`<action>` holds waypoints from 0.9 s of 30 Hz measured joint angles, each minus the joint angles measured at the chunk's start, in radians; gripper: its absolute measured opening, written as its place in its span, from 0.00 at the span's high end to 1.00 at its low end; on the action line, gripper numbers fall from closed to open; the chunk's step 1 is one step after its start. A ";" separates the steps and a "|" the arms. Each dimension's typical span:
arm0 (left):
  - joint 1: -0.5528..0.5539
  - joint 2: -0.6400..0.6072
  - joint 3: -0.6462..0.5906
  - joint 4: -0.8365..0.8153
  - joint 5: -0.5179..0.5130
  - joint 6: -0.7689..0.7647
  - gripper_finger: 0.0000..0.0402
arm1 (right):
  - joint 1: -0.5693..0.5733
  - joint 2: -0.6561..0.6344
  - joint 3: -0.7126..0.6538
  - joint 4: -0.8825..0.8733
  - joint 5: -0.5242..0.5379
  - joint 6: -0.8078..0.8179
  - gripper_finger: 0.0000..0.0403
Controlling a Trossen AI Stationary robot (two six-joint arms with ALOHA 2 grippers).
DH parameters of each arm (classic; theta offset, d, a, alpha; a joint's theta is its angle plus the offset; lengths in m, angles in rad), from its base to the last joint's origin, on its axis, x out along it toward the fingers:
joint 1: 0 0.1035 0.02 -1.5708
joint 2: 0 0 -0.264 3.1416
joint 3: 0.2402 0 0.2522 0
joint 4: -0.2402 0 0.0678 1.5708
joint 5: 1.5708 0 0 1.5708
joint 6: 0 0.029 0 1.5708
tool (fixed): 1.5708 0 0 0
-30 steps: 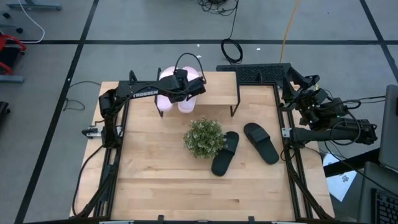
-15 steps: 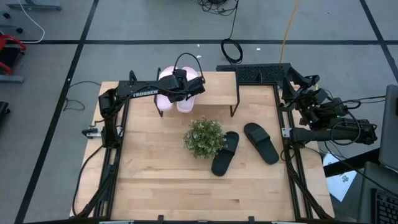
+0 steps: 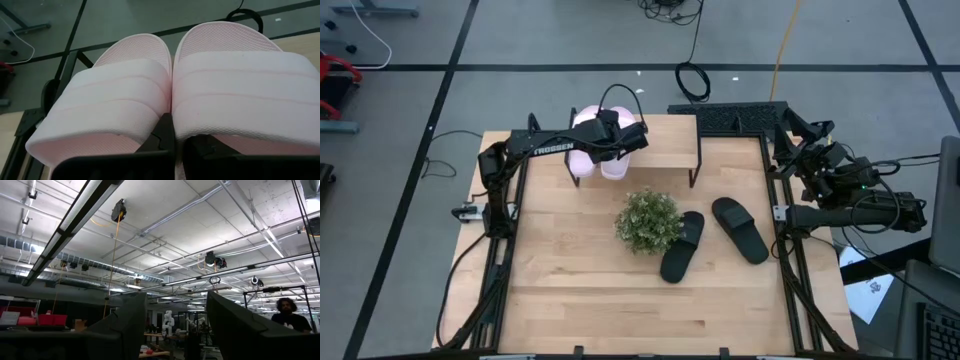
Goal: Pick and place slides into the shelf
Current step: Put the pink slides on the shelf
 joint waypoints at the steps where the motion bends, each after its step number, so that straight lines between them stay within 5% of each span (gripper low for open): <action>1: 0.000 0.000 0.000 0.000 -0.001 0.000 1.00 | 0.000 0.000 0.000 0.000 0.000 0.000 0.51; 27: 0.000 0.000 0.000 0.001 -0.031 -0.021 0.95 | 0.000 0.000 0.000 -0.002 0.000 0.000 0.51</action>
